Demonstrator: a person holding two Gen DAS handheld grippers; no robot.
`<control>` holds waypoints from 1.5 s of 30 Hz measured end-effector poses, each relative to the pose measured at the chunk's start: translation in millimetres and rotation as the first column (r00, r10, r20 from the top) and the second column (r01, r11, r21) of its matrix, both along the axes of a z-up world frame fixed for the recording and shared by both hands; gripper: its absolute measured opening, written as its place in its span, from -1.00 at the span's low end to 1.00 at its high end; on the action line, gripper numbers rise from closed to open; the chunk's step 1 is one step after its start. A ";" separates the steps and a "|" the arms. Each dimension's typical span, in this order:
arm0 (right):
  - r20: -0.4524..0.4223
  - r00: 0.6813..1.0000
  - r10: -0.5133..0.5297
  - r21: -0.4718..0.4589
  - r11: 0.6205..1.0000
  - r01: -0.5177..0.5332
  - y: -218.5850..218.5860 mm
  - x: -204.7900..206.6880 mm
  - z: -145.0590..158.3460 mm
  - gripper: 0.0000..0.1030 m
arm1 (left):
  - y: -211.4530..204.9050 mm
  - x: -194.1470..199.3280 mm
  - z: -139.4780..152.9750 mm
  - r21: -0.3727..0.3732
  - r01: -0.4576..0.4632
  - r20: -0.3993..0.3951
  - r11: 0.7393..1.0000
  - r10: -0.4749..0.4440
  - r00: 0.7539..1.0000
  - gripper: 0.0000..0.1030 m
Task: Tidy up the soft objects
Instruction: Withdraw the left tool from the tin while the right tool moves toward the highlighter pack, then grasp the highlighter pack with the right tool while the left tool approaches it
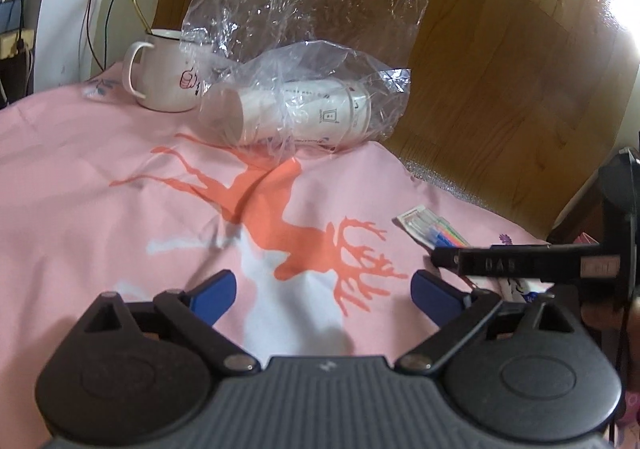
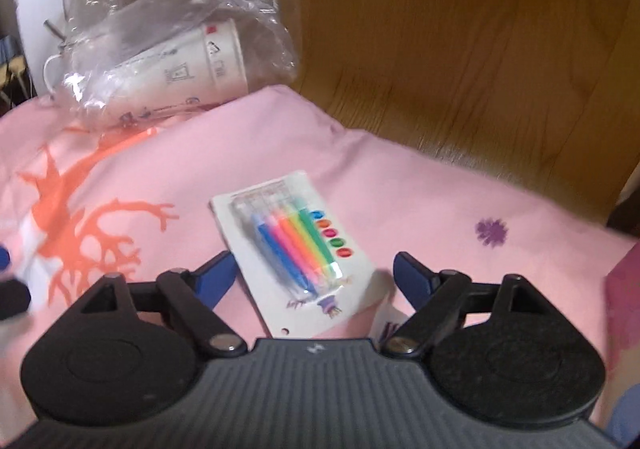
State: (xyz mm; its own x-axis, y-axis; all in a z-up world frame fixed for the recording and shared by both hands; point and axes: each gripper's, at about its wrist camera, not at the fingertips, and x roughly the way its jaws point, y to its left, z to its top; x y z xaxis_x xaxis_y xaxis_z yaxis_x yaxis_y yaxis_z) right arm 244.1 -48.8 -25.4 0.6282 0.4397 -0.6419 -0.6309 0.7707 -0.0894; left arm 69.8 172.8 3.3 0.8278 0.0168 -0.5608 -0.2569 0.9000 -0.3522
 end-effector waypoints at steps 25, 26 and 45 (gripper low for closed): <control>-0.067 0.980 0.189 0.233 0.958 -0.169 -87.6 -178.4 3.4 0.04 | 2.8 -4.7 0.0 -0.012 0.009 0.003 1.000 -0.009 1.000 0.99; -0.085 0.981 0.174 0.271 0.952 -0.146 -94.2 -181.9 3.5 0.04 | 1.8 -4.6 0.2 -0.006 0.011 0.002 1.000 -0.011 1.000 0.99; -0.077 0.996 -0.034 0.551 0.832 0.071 -157.3 -202.2 13.7 0.03 | -46.5 -33.7 6.7 0.052 0.196 0.010 0.979 -0.197 0.980 0.98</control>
